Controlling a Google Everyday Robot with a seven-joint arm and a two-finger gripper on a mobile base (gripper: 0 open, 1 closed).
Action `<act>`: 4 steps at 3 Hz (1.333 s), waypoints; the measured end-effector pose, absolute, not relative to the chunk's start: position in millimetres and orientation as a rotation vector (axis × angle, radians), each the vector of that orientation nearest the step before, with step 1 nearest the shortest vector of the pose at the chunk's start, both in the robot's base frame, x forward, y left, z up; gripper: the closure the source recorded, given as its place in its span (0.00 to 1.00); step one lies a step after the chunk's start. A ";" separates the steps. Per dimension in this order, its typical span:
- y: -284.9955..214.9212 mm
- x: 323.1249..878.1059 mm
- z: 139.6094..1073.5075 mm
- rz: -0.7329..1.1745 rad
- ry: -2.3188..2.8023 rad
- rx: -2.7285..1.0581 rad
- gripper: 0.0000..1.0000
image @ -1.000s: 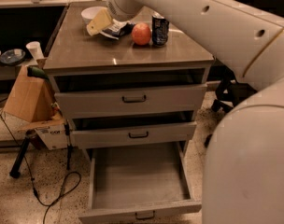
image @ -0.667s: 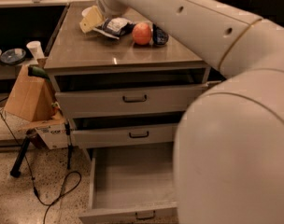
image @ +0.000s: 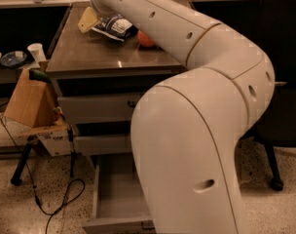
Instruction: Place blue chip bag into bottom drawer
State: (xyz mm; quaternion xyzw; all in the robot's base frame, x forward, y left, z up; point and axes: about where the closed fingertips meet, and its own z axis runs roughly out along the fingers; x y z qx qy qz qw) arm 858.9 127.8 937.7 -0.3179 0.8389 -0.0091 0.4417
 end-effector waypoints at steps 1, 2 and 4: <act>130.3 875.2 911.2 -0.021 2.131 -0.804 0.00; 132.2 888.8 887.3 -0.030 2.177 -0.805 0.00; 133.6 912.7 868.4 -0.108 2.208 -0.759 0.19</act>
Offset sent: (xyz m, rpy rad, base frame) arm 0.0561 0.0055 -0.0672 -0.0464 0.1312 -0.0347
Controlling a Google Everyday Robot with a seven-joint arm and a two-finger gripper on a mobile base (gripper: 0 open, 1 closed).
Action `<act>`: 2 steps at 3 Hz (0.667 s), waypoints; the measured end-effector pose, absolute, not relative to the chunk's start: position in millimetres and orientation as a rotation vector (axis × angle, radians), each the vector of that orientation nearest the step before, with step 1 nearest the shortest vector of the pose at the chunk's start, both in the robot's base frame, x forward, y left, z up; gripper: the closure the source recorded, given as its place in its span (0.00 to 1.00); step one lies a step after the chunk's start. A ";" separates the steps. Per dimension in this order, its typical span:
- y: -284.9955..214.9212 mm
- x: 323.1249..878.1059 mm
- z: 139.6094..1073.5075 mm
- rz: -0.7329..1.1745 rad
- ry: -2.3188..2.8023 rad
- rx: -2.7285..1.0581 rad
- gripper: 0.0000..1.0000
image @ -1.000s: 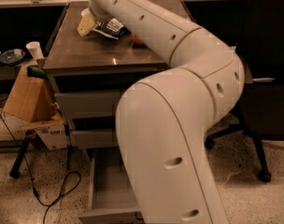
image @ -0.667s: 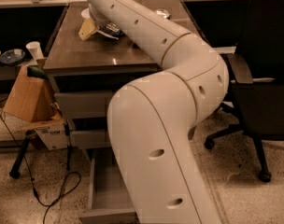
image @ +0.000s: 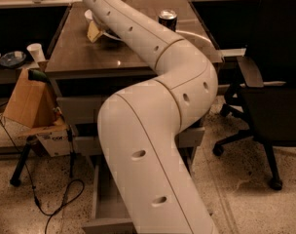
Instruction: Place blue chip bag into bottom drawer
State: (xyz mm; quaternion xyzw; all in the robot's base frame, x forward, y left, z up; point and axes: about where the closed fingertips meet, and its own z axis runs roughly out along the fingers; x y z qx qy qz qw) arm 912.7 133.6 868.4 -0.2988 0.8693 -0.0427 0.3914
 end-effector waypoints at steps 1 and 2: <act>134.0 919.9 867.0 -0.130 2.207 -0.747 0.42; 133.3 923.6 869.3 -0.143 2.201 -0.744 0.65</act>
Offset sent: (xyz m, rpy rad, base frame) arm 0.0205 -0.0015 0.0149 -0.0198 -0.0367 -0.0258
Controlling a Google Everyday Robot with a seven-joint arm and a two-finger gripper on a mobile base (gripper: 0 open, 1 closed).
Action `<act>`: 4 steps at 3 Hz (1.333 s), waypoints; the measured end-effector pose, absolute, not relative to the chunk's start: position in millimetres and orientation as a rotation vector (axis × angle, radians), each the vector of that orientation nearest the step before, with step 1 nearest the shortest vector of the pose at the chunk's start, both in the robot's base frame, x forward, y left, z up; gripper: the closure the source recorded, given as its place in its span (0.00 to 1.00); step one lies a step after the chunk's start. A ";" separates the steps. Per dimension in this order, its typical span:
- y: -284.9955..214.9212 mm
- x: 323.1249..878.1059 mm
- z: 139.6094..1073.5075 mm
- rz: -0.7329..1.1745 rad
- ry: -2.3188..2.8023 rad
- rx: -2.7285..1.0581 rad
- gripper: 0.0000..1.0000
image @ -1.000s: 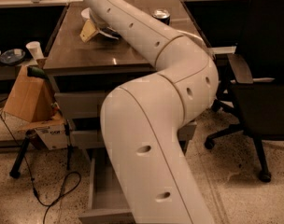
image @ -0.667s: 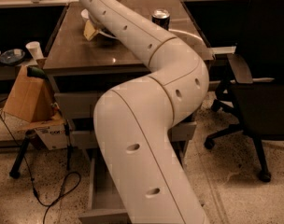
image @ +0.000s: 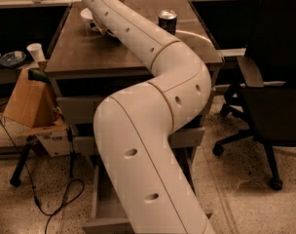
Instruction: Place blue chip bag into bottom drawer
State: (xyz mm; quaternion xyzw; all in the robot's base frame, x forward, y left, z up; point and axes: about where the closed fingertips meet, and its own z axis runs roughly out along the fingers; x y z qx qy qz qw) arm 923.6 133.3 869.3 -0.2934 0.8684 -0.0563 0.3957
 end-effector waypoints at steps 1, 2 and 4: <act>133.1 923.8 869.8 -0.144 2.201 -0.744 0.89; 121.1 919.9 883.2 -0.158 2.198 -0.721 1.00; 54.9 861.8 966.2 -0.164 2.144 -0.555 1.00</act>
Offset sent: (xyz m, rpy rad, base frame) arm -0.0322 -0.0494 0.0549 0.0016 -0.0553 -0.0761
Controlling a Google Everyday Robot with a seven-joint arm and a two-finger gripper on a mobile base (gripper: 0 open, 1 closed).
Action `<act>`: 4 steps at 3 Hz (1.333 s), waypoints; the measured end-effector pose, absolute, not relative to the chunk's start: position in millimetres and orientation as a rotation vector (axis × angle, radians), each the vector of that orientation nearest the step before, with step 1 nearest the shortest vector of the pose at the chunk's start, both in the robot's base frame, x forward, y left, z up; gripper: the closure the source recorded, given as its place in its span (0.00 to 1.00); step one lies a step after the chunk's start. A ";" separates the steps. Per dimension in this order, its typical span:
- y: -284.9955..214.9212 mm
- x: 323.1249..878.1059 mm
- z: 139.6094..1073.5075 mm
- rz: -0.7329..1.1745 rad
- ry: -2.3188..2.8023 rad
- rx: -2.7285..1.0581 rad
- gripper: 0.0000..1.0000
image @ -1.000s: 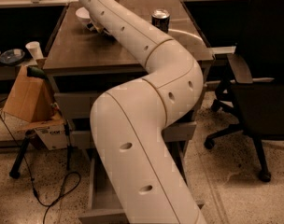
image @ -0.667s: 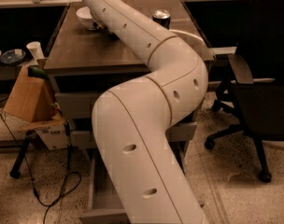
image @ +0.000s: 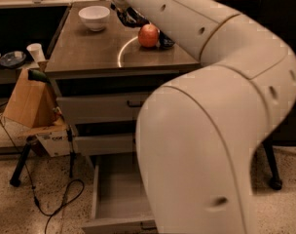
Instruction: Place blue chip bag into bottom drawer
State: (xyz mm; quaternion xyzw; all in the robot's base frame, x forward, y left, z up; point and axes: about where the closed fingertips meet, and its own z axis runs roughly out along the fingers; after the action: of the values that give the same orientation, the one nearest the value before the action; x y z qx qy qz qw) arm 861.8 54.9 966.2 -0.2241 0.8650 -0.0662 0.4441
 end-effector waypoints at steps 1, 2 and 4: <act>29.0 806.0 1004.3 -0.076 2.114 -0.495 1.00; 3.1 743.4 1019.9 0.042 2.106 -0.504 1.00; -81.0 652.1 1007.5 0.189 2.170 -0.582 1.00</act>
Offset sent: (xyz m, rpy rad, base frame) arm -0.2104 -0.0749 0.0605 0.3536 0.0914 0.1467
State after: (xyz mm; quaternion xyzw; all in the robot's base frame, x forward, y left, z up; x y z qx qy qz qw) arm 652.1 -81.0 1007.5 -0.2332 0.8694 0.0757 0.4290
